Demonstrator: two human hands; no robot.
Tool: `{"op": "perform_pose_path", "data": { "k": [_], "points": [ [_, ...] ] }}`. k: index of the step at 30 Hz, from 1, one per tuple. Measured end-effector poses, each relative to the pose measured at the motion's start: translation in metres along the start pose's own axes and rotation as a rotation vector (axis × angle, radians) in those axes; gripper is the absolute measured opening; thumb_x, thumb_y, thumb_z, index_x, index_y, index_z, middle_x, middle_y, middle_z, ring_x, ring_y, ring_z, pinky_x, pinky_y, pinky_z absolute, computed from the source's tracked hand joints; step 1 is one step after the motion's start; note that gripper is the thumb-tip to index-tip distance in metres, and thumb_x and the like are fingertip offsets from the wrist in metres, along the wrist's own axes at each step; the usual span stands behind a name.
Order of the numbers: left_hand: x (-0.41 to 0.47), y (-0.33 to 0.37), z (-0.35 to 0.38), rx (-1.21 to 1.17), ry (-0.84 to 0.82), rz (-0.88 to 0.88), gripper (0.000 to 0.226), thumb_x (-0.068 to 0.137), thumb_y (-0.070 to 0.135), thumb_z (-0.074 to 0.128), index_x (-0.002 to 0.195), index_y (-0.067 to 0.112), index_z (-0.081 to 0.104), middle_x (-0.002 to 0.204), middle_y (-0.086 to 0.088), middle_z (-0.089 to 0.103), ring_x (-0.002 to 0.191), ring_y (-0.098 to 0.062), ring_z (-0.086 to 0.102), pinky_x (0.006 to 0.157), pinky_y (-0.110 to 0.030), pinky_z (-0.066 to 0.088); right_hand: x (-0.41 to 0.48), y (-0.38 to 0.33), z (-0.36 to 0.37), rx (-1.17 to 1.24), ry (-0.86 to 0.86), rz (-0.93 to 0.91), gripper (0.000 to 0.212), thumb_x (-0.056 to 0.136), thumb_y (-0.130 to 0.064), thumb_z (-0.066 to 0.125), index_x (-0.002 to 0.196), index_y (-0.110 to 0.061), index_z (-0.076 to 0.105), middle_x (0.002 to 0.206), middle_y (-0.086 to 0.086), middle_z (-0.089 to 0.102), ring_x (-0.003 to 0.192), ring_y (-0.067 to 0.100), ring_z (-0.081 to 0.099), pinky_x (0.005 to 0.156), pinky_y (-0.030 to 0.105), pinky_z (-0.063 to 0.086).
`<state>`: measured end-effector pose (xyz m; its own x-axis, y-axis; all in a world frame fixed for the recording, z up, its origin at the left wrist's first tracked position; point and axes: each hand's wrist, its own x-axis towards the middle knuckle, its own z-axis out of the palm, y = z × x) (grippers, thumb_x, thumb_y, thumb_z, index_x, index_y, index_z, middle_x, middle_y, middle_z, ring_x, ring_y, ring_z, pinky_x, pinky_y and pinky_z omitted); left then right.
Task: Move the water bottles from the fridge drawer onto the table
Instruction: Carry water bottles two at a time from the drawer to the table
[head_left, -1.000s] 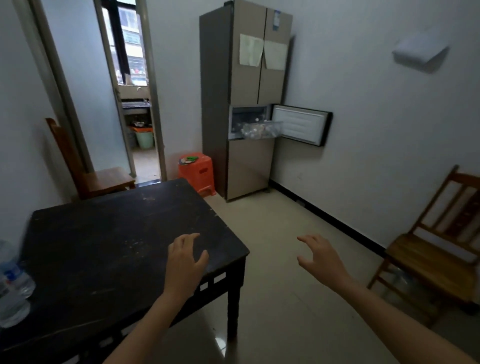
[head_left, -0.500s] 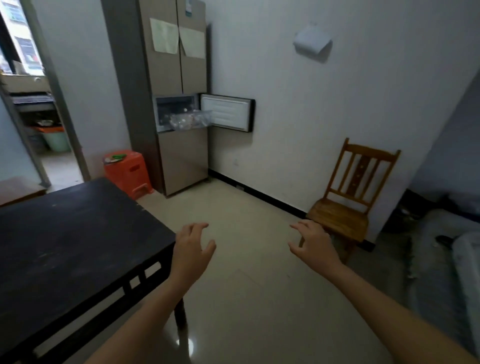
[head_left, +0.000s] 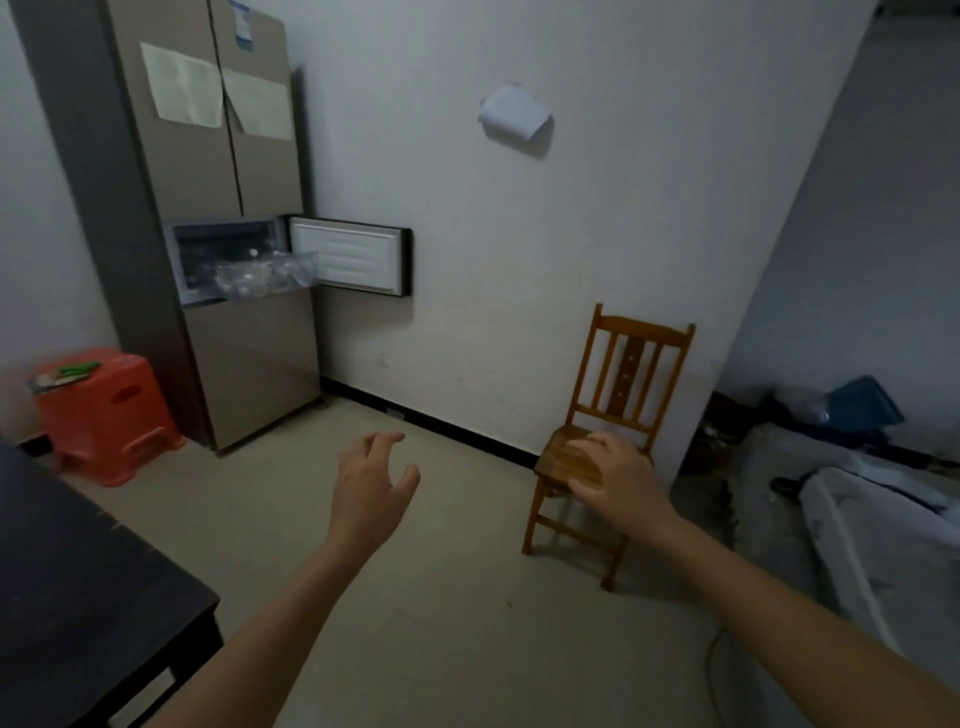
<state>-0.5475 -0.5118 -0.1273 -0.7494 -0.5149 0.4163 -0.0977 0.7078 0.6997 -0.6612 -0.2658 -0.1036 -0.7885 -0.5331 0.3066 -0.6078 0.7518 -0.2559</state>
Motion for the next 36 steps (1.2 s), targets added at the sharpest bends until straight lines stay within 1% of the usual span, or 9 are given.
{"op": "perform_pose_path", "data": {
  "k": [5,8,11,15,19,23,26,33,36],
  "points": [
    [0.027,-0.001,0.038,-0.002,-0.055,-0.019,0.04,0.083,0.013,0.061,0.122,0.008,0.053,0.121,-0.018,0.049,0.113,-0.033,0.043,0.095,-0.038,0.037,0.023,0.028,0.009,-0.027,-0.01,0.016,0.047,0.089,-0.031,0.054,0.134,-0.019,0.043,0.14,0.003,0.039,0.13,0.017,0.032,0.102,0.029,0.027],
    [0.048,0.005,0.062,0.02,-0.074,-0.016,0.04,0.083,0.015,0.061,0.122,0.008,0.053,0.121,-0.018,0.049,0.113,-0.034,0.044,0.096,-0.04,0.038,0.041,0.053,0.011,0.021,-0.008,0.039,0.049,0.087,-0.033,0.057,0.133,-0.019,0.044,0.14,0.004,0.039,0.131,0.019,0.032,0.109,0.035,0.028],
    [0.072,0.017,0.094,0.021,-0.088,-0.007,0.039,0.083,0.014,0.061,0.121,0.008,0.053,0.121,-0.017,0.05,0.114,-0.034,0.043,0.097,-0.042,0.038,0.063,0.089,0.01,0.021,-0.029,0.029,0.051,0.086,-0.034,0.057,0.133,-0.02,0.043,0.14,0.005,0.038,0.131,0.019,0.032,0.108,0.04,0.031],
    [0.108,0.033,0.133,0.058,-0.059,-0.005,0.039,0.083,0.013,0.061,0.121,0.008,0.054,0.122,-0.017,0.051,0.109,-0.036,0.046,0.095,-0.042,0.038,0.106,0.14,0.003,-0.044,-0.035,-0.011,0.051,0.088,-0.036,0.054,0.135,-0.021,0.04,0.143,0.004,0.035,0.134,0.019,0.029,0.11,0.037,0.027],
    [0.148,0.052,0.171,0.07,-0.003,-0.031,0.04,0.082,0.01,0.063,0.12,0.006,0.055,0.121,-0.018,0.051,0.099,-0.04,0.051,0.093,-0.042,0.039,0.157,0.189,-0.001,0.009,-0.006,-0.039,0.053,0.088,-0.037,0.055,0.136,-0.024,0.039,0.145,0.004,0.034,0.137,0.019,0.026,0.113,0.039,0.024],
    [0.179,0.064,0.202,0.087,0.059,-0.06,0.039,0.083,0.011,0.062,0.121,0.006,0.054,0.12,-0.016,0.051,0.09,-0.034,0.05,0.083,-0.033,0.036,0.208,0.221,0.003,0.052,-0.021,-0.083,0.052,0.088,-0.036,0.054,0.136,-0.023,0.039,0.146,0.004,0.033,0.136,0.019,0.026,0.111,0.039,0.023],
    [0.193,0.057,0.21,0.129,0.099,-0.106,0.039,0.084,0.012,0.061,0.122,0.006,0.053,0.121,-0.018,0.05,0.096,-0.036,0.05,0.082,-0.033,0.036,0.24,0.227,0.01,0.074,-0.027,-0.113,0.052,0.089,-0.035,0.054,0.136,-0.021,0.039,0.145,0.005,0.034,0.135,0.019,0.027,0.109,0.038,0.024],
    [0.243,0.025,0.213,0.209,0.164,-0.169,0.041,0.083,0.011,0.063,0.122,0.005,0.053,0.122,-0.02,0.05,0.091,-0.036,0.051,0.086,-0.045,0.041,0.311,0.23,0.053,0.074,-0.073,-0.186,0.052,0.089,-0.036,0.053,0.136,-0.021,0.039,0.143,0.006,0.036,0.132,0.021,0.03,0.106,0.037,0.027],
    [0.274,0.0,0.213,0.23,0.207,-0.186,0.041,0.081,0.008,0.064,0.12,0.002,0.054,0.121,-0.022,0.051,0.102,-0.039,0.05,0.089,-0.046,0.041,0.351,0.223,0.071,0.068,-0.075,-0.23,0.052,0.089,-0.036,0.053,0.136,-0.02,0.04,0.143,0.007,0.036,0.132,0.022,0.031,0.104,0.036,0.027]
  ]
}}
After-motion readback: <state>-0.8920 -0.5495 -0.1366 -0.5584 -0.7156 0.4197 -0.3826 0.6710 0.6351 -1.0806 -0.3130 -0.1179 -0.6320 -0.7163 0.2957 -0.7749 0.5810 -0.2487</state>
